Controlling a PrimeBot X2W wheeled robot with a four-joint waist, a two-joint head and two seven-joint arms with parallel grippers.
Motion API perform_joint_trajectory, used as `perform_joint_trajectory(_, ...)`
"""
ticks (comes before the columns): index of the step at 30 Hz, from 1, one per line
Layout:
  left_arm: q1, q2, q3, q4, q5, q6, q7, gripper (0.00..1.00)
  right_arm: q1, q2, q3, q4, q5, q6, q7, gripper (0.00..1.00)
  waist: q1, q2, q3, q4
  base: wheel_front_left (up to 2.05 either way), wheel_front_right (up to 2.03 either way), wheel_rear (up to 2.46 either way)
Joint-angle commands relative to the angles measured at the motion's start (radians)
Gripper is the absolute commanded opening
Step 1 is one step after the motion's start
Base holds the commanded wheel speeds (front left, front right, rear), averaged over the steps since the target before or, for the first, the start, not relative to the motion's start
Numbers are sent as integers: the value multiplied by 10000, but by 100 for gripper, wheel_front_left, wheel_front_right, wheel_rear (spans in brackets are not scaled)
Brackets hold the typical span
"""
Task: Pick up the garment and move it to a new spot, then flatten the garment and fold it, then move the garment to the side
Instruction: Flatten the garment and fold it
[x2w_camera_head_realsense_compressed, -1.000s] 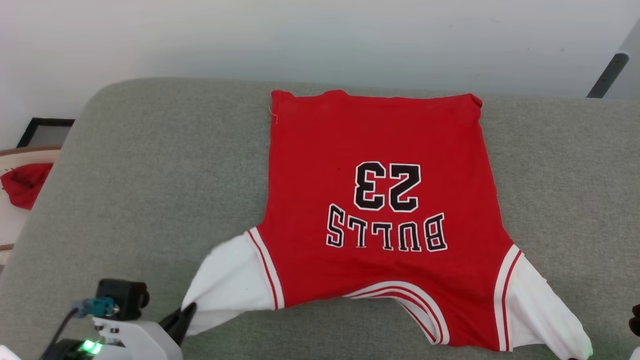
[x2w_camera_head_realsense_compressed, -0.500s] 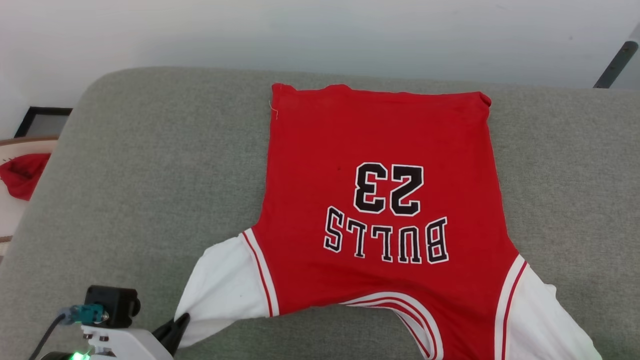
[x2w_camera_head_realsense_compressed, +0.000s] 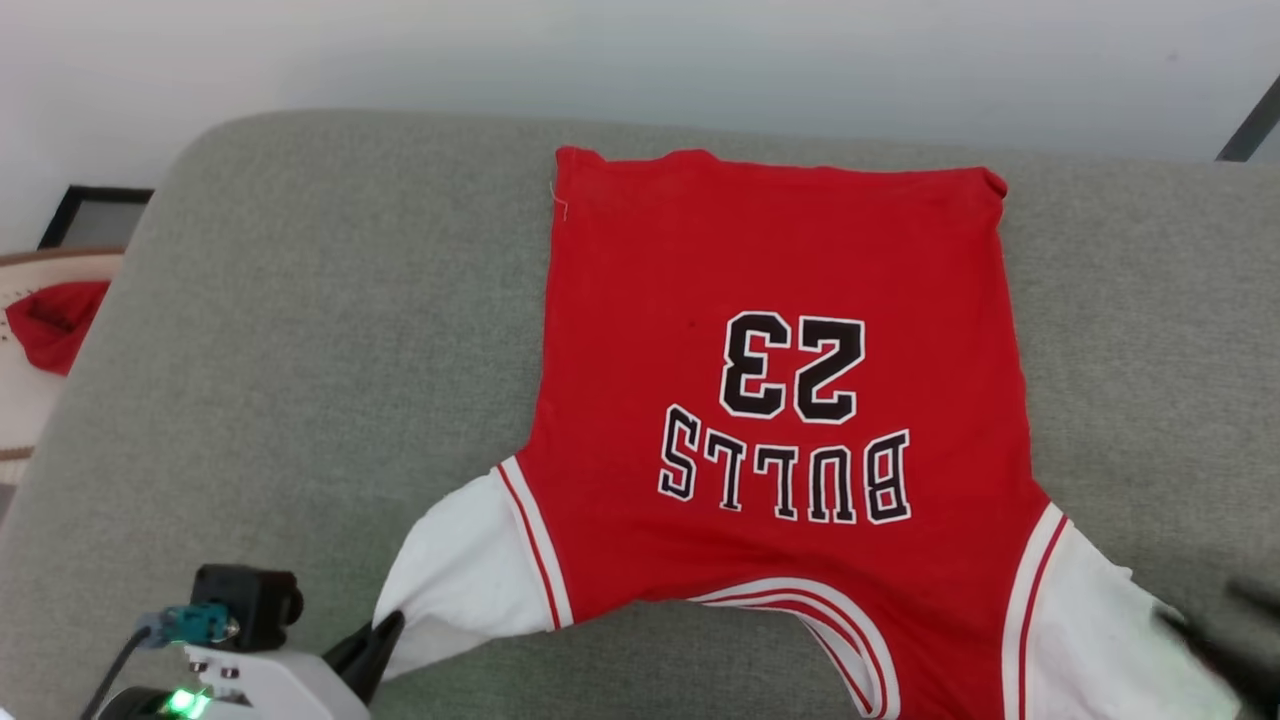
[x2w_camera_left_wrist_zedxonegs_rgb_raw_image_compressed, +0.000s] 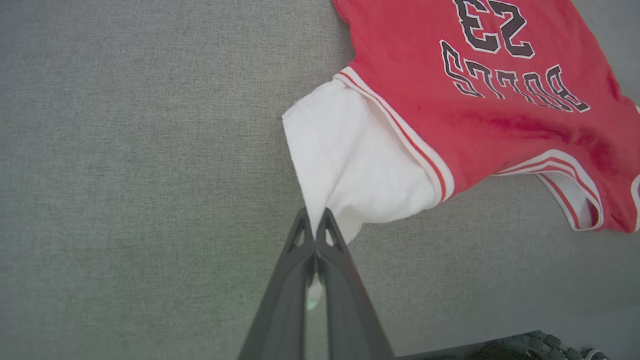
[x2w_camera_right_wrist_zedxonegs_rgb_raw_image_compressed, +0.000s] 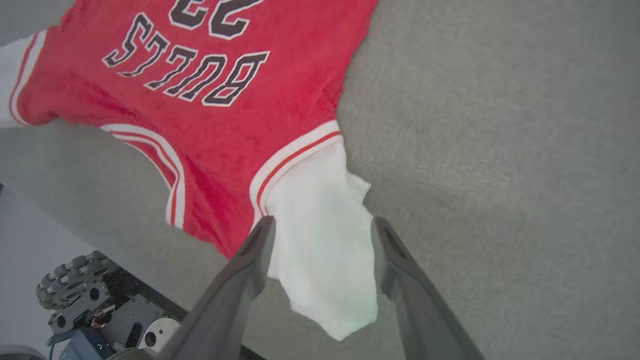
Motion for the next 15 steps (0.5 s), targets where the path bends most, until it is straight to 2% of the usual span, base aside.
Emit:
perform_joint_trajectory(1,-140,-171,-18,42,109,-129,-95,0,-630,-118,-25,-20,-178,-11,-245,100,0,0,174,115,0,0,0)
perform_joint_trajectory(6,-423,-564,-134,254,348,-371,-173,0,-2699,-484,448,643,-980,-11,-1157,100,0,0,582,341,0,0,0)
perform_joint_trajectory(13,-1052,-1234,-320,661,723,-852,-180,0,-6054,-522,1641,3483,-1608,-11,-2196,100,0,0,1369,901,0,0,0)
perform_joint_trajectory(15,-1163,-1345,-360,727,783,-949,-156,0,-6475,-585,1823,3942,-1684,-11,-2266,100,0,0,1493,1024,0,0,0)
